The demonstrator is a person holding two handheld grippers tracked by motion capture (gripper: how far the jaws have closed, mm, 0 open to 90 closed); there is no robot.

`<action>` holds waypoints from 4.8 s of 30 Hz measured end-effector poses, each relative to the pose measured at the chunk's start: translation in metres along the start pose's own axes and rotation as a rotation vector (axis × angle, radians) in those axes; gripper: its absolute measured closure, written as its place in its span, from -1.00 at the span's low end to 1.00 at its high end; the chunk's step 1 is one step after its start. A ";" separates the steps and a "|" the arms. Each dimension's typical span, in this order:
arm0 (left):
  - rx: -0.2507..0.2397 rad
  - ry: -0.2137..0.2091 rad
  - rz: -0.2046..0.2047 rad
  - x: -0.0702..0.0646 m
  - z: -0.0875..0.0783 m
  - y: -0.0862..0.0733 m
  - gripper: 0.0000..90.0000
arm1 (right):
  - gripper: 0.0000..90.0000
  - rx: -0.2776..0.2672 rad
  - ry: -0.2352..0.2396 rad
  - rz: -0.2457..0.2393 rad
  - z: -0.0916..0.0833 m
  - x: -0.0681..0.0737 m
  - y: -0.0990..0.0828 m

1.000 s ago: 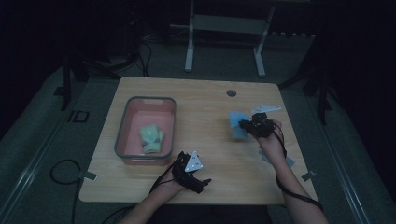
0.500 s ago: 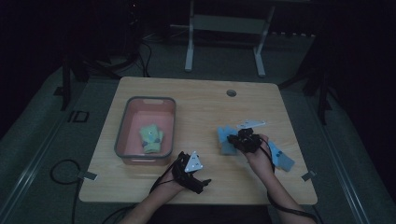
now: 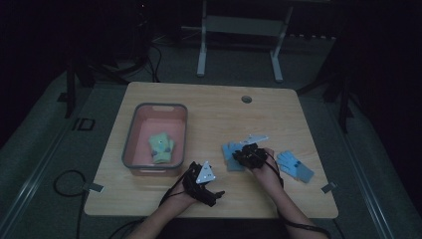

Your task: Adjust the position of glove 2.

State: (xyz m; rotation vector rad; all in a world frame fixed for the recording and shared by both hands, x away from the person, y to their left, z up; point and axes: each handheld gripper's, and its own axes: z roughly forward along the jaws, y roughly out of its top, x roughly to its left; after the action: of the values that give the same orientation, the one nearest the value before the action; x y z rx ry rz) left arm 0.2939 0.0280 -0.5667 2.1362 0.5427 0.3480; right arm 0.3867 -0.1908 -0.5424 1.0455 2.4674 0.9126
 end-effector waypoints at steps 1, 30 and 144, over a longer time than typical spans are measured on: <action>0.000 0.000 0.001 0.000 0.000 0.000 -0.94 | 0.63 0.011 -0.002 0.000 0.003 -0.001 -0.002; 0.007 0.010 0.012 0.000 0.002 -0.001 -0.94 | 0.51 -0.117 0.012 0.012 -0.075 -0.063 -0.022; -0.015 -0.010 0.029 -0.003 0.001 0.000 -0.94 | 0.51 -0.060 -0.038 0.185 -0.097 -0.134 -0.081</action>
State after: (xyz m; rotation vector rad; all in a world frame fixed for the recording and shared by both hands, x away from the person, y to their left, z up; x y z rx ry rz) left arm 0.2916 0.0263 -0.5674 2.1318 0.5028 0.3566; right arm 0.3873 -0.3733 -0.5183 1.2746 2.3270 1.0043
